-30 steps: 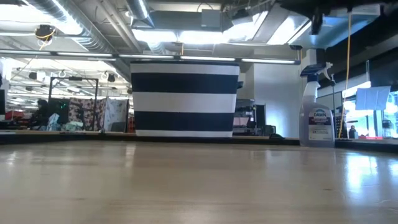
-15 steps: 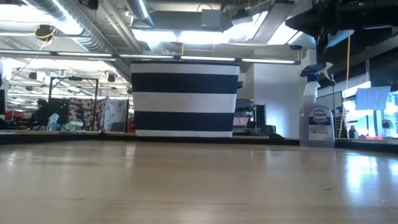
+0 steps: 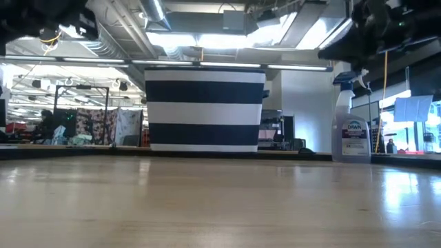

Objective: Fold Laundry from Bin
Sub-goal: Return to Home Position

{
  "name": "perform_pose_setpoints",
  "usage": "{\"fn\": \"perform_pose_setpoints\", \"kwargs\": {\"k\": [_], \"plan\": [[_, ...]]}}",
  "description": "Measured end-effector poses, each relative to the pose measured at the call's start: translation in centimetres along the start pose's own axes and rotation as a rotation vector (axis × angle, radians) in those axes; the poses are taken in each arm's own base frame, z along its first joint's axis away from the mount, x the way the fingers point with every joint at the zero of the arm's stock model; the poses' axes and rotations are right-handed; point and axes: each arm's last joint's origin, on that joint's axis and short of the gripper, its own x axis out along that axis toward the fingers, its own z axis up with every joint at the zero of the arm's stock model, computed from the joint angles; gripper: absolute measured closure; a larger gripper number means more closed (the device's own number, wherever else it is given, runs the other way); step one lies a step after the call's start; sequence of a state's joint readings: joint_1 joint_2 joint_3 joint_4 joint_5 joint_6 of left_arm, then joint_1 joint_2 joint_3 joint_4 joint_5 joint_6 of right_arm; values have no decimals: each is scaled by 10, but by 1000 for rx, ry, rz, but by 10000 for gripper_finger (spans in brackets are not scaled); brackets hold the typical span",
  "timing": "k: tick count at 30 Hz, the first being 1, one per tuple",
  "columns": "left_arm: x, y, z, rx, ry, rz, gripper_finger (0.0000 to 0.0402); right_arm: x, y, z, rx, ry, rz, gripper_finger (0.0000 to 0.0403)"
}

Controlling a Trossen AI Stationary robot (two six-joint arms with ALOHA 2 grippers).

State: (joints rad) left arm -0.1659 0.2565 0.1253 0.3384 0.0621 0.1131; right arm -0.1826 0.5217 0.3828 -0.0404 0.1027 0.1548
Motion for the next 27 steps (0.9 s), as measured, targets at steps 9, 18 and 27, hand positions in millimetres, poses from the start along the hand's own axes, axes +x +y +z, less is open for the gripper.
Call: {"fn": "perform_pose_setpoints", "kwargs": {"k": [9,18,27], "plan": [[-9,-3,-26,-76,-25,5,401,-26,8,12,-291,-235,297,393],[-9,-1,-23,-23,-49,76,401,-33,-1,-49,-273,-532,342,393],[-10,3,-23,21,-38,228,401,-29,-5,-74,-164,-265,346,393]]}}
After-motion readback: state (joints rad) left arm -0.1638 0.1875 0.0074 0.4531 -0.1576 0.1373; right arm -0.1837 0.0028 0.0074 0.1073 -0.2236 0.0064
